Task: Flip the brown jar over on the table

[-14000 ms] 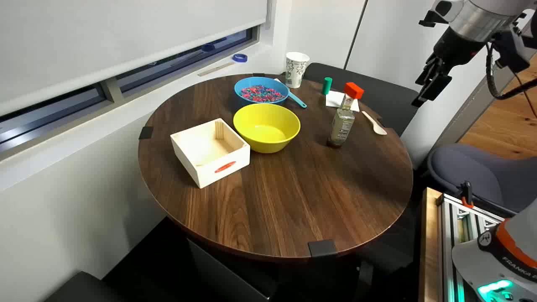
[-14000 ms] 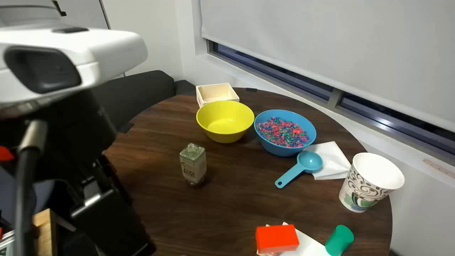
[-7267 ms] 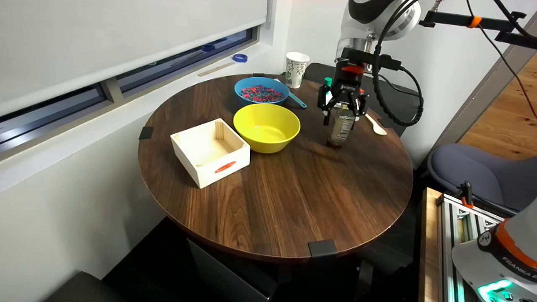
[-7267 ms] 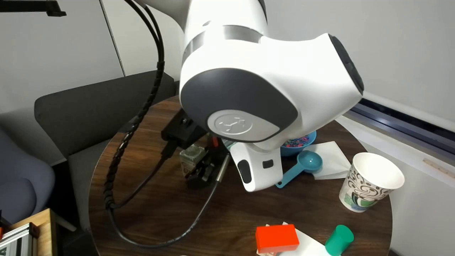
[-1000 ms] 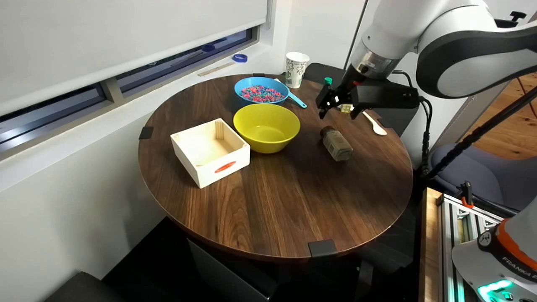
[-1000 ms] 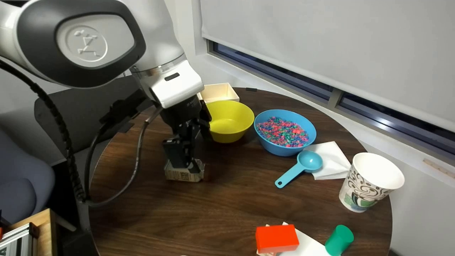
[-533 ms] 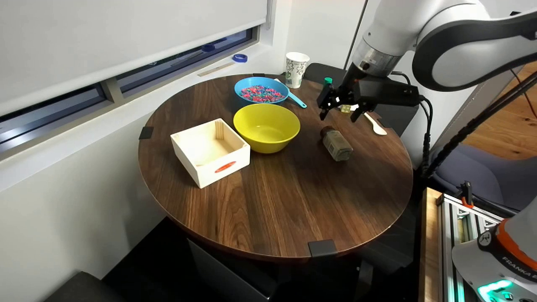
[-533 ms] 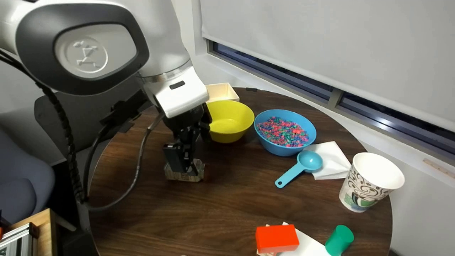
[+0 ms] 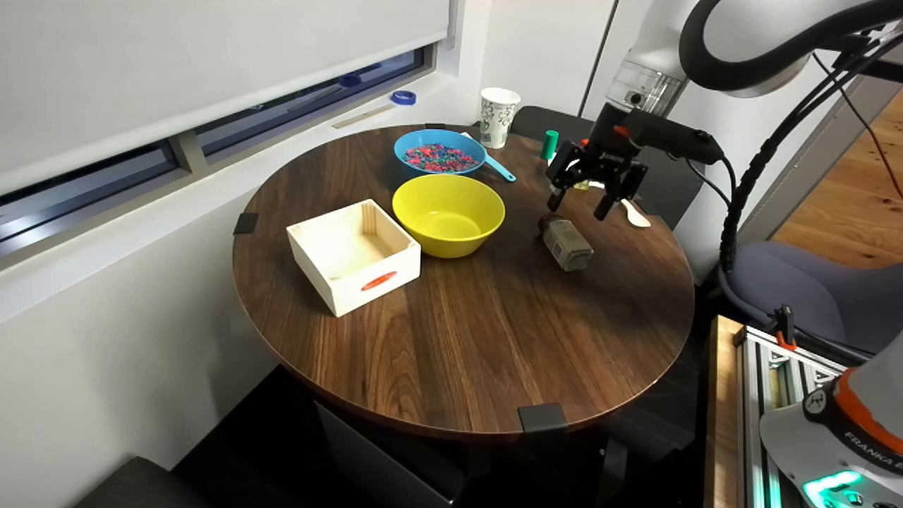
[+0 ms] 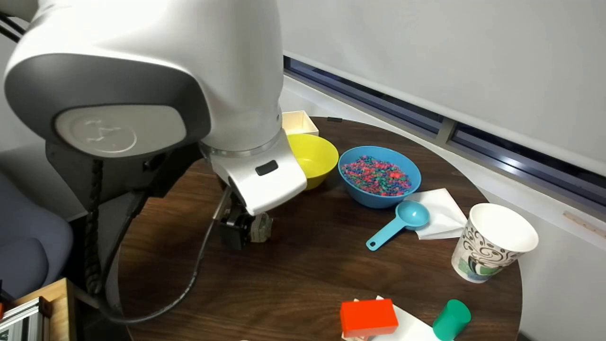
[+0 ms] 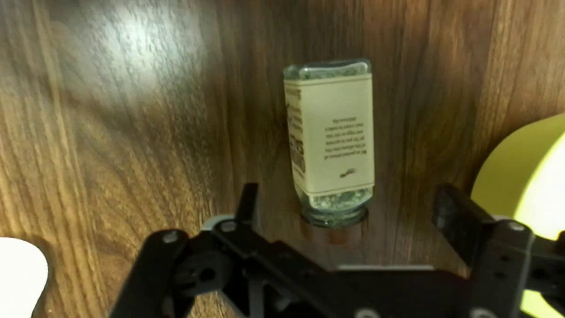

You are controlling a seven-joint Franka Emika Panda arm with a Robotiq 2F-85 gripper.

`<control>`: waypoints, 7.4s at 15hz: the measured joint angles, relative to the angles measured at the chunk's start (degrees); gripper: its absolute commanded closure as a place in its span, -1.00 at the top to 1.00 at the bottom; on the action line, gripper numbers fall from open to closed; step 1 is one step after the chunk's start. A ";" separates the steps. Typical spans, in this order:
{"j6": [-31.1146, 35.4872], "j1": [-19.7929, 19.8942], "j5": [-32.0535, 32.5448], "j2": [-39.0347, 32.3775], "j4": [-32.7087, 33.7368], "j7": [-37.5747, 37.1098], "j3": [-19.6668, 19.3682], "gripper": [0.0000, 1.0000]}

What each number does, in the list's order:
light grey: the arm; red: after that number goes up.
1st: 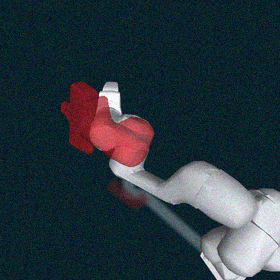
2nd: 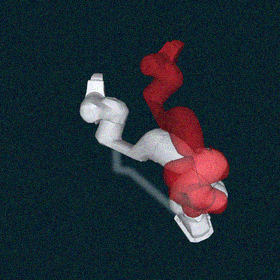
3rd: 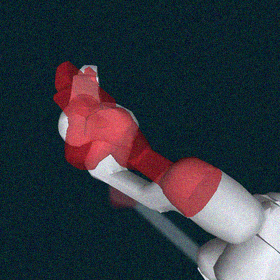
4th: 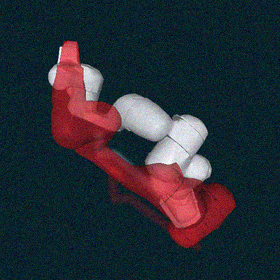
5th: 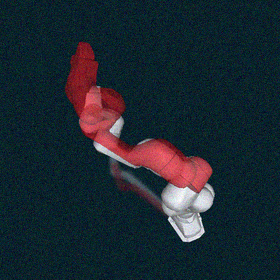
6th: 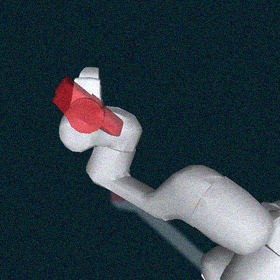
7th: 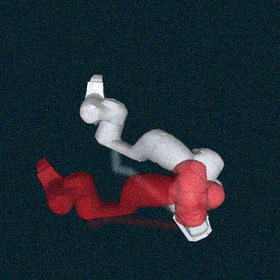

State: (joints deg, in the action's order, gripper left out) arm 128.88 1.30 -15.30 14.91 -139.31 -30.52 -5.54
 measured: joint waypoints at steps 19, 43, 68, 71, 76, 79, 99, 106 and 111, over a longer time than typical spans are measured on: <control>-14.21 4.56 -5.66 -16.54 15.70 15.27 -1.52 1.00; -26.89 3.87 -5.48 -24.36 25.12 13.46 -1.03 -0.52; 0.87 -1.20 49.89 -4.58 7.21 -45.01 12.13 -0.52; 0.87 -1.15 56.18 -3.88 5.83 -53.45 13.30 -0.52; 0.53 -1.20 63.58 -3.80 3.38 -64.97 14.53 -0.52; -1.36 -1.55 69.36 -3.81 2.34 -71.27 15.02 -0.52; -13.49 -6.88 83.79 -8.31 0.62 -87.72 15.84 0.60; -13.51 -7.10 84.37 -7.83 1.73 -88.59 15.57 1.00; -8.59 -7.02 78.67 -4.70 3.62 -82.65 12.48 1.00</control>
State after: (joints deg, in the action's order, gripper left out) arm 120.29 -5.72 63.37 10.20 -135.70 -113.17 6.94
